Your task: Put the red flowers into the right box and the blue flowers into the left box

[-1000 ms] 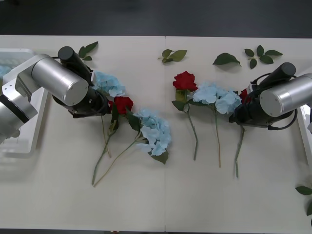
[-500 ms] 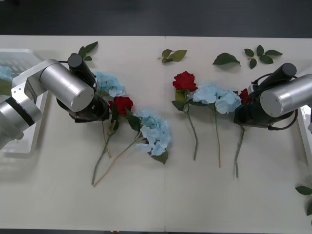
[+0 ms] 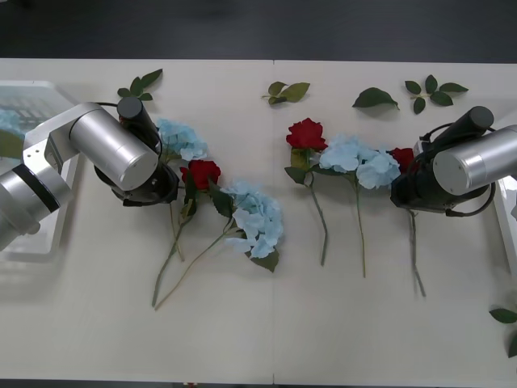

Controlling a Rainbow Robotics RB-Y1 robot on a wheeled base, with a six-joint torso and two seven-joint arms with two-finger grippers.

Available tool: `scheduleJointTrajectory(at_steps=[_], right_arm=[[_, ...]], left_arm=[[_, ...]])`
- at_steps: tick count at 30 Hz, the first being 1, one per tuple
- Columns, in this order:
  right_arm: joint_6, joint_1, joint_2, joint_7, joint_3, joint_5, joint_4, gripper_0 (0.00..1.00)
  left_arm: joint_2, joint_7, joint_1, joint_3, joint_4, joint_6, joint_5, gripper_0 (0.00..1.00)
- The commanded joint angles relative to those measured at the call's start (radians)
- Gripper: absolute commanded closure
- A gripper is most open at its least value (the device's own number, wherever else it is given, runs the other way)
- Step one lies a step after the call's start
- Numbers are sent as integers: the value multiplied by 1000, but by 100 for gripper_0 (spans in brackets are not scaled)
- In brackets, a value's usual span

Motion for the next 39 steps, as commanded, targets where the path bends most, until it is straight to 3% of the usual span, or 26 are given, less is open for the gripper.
scheduleJointTrajectory(at_steps=[1, 5, 7, 10, 15, 25, 33, 39], right_arm=[[-12, -8, 8, 9, -16, -4, -1, 100], [-23, -8, 5, 13, -16, 3, -1, 100], [-28, -8, 0, 15, -16, 0, -1, 100], [-31, -19, -18, 27, -18, -10, -4, 100], [-29, -42, -90, 69, -22, -89, -29, 100], [81, -85, -334, 325, -44, -287, -98, 100], [204, -86, -483, 497, -127, -220, -86, 100], [173, -85, -488, 587, -142, -103, 32, 100]], left_arm=[[-1, 16, -41, -22, -2, 3, -9, 23], [-1, 17, -41, -37, -2, 5, -17, 26], [-1, 19, -41, -37, -2, 3, -17, 39], [-4, 19, -40, -37, -2, 3, -17, 100], [-4, 17, -40, -38, -2, -3, -17, 100], [41, -3, -47, -14, -61, -46, -18, 100], [150, -122, -46, 75, -145, -46, 72, 100], [243, -305, -43, 186, -143, -44, 204, 100]])
